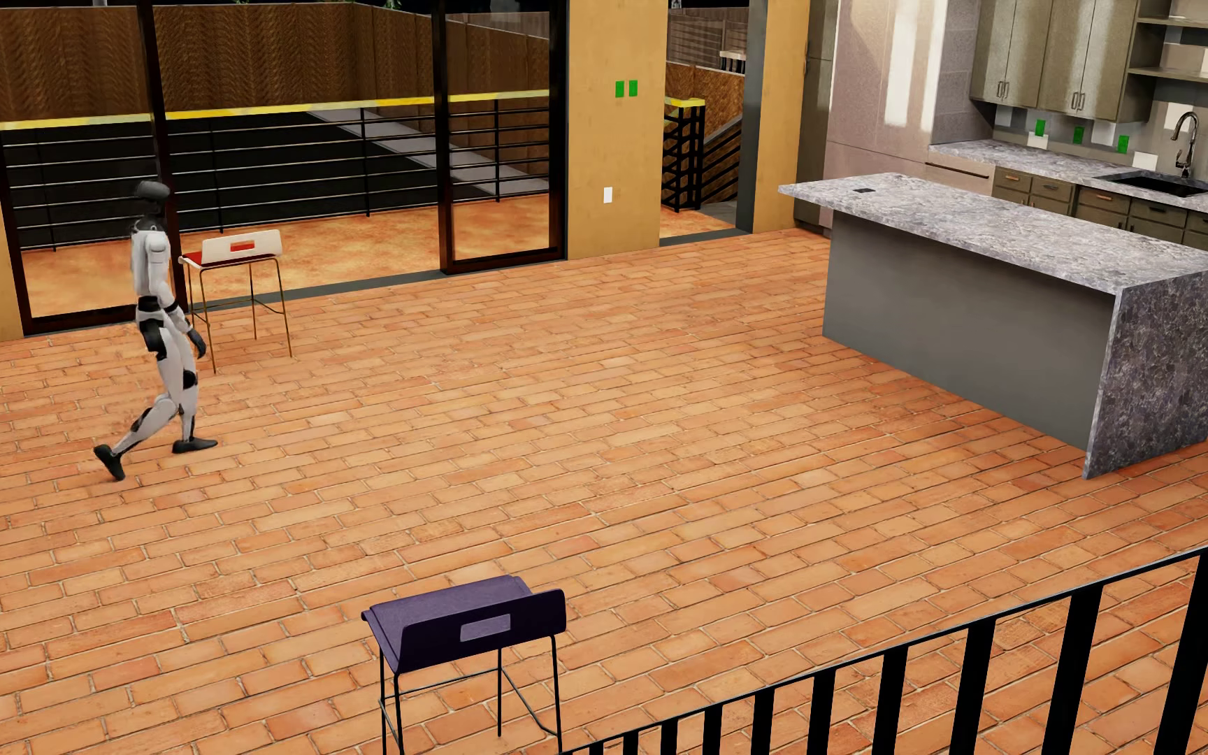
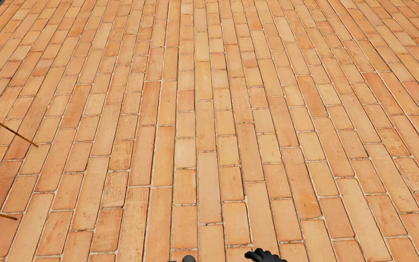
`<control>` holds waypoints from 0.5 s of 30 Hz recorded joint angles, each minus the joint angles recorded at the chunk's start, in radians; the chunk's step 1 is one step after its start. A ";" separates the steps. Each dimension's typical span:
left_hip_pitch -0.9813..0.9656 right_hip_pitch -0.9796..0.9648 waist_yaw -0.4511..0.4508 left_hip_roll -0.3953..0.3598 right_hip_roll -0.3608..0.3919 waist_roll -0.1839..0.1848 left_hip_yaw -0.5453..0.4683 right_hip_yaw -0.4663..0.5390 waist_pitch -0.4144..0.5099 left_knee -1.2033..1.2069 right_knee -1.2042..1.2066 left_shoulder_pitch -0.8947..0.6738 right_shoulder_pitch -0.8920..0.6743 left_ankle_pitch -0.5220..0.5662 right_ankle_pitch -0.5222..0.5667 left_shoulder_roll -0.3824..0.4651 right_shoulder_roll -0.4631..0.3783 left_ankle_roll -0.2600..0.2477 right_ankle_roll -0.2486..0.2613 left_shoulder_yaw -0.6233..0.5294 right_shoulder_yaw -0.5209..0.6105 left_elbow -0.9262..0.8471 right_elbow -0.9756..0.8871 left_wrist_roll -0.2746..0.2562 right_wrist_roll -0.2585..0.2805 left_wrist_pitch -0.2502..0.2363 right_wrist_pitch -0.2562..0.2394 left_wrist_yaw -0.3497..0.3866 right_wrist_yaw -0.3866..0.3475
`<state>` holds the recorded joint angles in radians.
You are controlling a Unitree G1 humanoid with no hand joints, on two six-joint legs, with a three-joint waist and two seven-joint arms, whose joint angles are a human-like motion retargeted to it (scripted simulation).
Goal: Go to the counter
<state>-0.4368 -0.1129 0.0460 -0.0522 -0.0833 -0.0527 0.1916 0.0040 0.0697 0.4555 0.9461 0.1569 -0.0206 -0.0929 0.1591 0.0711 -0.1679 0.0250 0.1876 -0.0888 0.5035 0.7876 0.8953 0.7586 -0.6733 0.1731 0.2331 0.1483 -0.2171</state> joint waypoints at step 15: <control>0.588 -0.486 -0.127 -0.115 0.061 -0.028 -0.078 0.019 -0.037 -0.177 -0.745 -0.105 0.289 -0.196 -0.141 0.044 -0.024 0.008 -0.151 -0.097 -0.340 -0.063 -0.164 0.062 -0.099 -0.114 -0.097 0.106 -0.062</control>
<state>0.1515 -0.5990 -0.0810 -0.1671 -0.0227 -0.0803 0.1134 0.0226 0.0323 0.2788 0.2010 0.0518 0.2687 -0.2890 0.0179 0.1154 -0.1921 0.0327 0.0364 -0.1862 0.1635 0.7248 0.7308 0.8208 -0.7723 0.0593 0.1358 0.2544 -0.2791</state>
